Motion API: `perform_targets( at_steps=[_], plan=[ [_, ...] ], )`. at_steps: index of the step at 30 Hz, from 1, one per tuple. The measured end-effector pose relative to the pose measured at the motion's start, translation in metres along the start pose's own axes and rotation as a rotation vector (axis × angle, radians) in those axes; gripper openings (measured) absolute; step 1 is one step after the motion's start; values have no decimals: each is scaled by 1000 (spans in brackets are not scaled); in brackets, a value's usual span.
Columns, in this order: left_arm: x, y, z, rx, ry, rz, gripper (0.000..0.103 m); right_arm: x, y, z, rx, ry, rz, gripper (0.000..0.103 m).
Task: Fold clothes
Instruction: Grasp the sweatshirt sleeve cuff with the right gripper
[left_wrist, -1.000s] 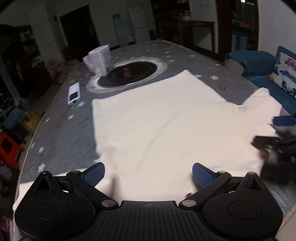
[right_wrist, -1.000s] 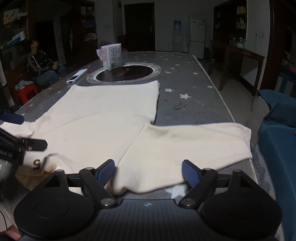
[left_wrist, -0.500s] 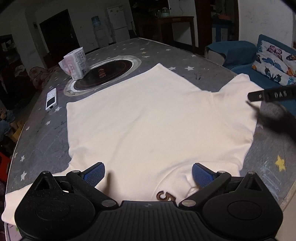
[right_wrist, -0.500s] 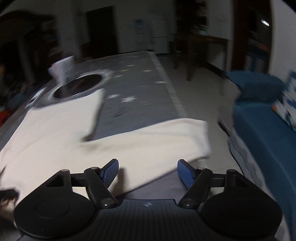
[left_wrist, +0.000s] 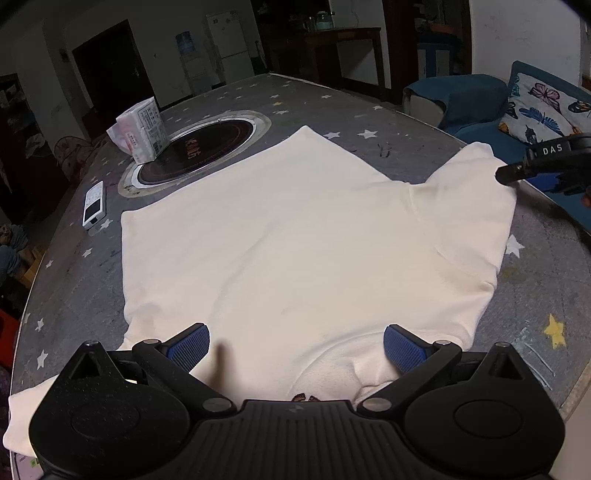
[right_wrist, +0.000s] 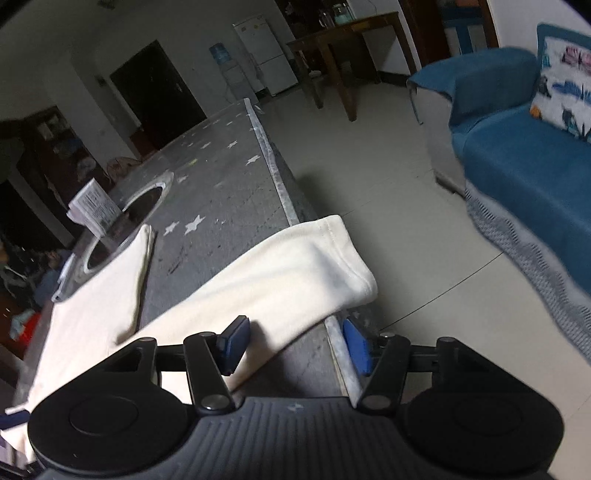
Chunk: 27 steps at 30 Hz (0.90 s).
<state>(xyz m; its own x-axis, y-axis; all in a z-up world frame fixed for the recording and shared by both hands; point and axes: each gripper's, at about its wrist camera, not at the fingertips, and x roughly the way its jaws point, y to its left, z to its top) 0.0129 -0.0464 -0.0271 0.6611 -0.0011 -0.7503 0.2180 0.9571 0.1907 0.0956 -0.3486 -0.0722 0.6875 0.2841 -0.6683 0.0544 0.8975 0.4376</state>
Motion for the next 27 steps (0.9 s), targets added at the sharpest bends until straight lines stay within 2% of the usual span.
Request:
perform_targets(
  at_steps=[5, 8, 13, 16, 21, 27],
  plan=[
    [0, 0, 1, -3, 2, 3, 103, 8, -14, 7, 75, -18, 44, 57],
    [0, 1, 0, -5, 7, 6, 103, 10, -26, 8, 147, -45, 65, 51],
    [2, 3, -1, -14, 14, 11, 103, 5, -40, 8, 223, -101, 88, 18],
    [1, 2, -1, -9, 9, 16, 103, 0, -36, 9, 201, -127, 59, 6],
    [0, 4, -3, -5, 1, 35, 103, -17, -22, 15, 154, -176, 70, 5],
    [-4, 12, -4, -36, -6, 40, 103, -39, 15, 23, 47, -202, 153, 5]
  ],
)
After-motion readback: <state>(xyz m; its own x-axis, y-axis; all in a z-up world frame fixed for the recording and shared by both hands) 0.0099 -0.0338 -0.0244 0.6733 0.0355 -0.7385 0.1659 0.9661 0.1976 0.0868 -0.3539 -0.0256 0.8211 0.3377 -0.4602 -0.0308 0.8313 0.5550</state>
